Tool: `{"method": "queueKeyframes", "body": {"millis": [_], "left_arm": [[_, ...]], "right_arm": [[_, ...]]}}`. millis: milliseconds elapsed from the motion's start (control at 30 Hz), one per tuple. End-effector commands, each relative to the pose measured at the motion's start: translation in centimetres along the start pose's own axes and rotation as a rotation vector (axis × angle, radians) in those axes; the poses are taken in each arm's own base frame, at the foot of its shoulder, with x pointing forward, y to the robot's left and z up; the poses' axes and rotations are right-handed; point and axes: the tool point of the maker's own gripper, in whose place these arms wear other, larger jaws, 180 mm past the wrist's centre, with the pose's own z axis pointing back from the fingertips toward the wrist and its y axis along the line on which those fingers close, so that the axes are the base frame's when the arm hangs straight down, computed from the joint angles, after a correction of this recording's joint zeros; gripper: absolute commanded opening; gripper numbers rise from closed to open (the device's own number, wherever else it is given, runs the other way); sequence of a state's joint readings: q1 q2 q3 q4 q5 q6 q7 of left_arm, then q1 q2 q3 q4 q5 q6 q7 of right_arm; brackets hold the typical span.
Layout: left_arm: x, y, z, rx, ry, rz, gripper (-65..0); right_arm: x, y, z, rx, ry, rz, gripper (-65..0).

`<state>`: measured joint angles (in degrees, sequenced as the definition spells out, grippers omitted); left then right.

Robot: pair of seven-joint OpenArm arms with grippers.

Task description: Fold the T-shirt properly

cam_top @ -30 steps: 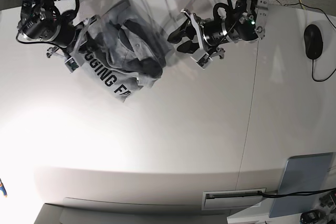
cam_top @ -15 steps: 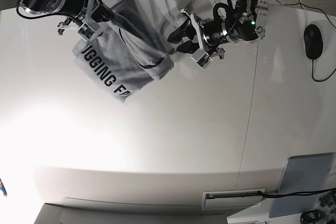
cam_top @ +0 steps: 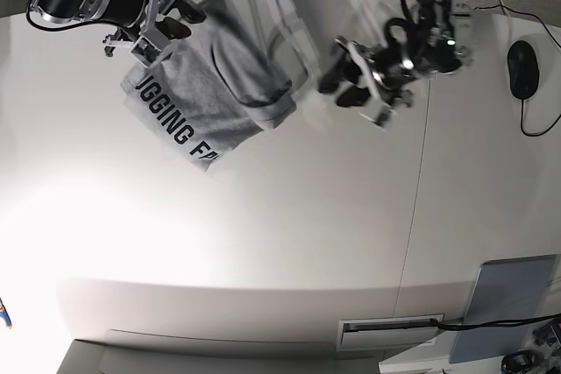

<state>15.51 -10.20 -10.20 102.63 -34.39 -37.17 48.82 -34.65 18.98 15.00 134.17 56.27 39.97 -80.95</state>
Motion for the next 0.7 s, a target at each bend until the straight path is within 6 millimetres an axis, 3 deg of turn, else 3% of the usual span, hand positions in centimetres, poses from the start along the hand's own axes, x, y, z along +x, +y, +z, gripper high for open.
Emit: {"method": "queueKeyframes", "body": {"millis": [0, 167, 367, 533, 667], "left_arm": [[1.9, 0.0, 0.6, -0.014, -0.075, 0.003, -38.6], [3.5, 0.2, 1.1, -0.029, -0.146, 0.038, -38.6], [4.8, -0.6, -0.8, -0.036, -0.104, -0.071, -38.5], [5.4, -1.9, -3.1, -0.042, -0.030, -0.221, -38.5], [4.2, -2.8, -4.9, -0.103, 0.033, -0.258, -38.5]], "right_arm": [[0.6, 0.2, 0.4, 0.009, -0.023, 0.018, -43.5], [1.5, -1.7, 0.6, -0.077, -0.042, 0.050, -43.5], [3.0, -5.8, 1.3, -0.275, -0.059, 0.127, -43.5], [1.2, -9.2, 2.6, -0.467, 0.071, 0.170, -43.5], [-1.2, -12.8, 4.7, -0.612, 0.124, 0.131, -43.5]]}}
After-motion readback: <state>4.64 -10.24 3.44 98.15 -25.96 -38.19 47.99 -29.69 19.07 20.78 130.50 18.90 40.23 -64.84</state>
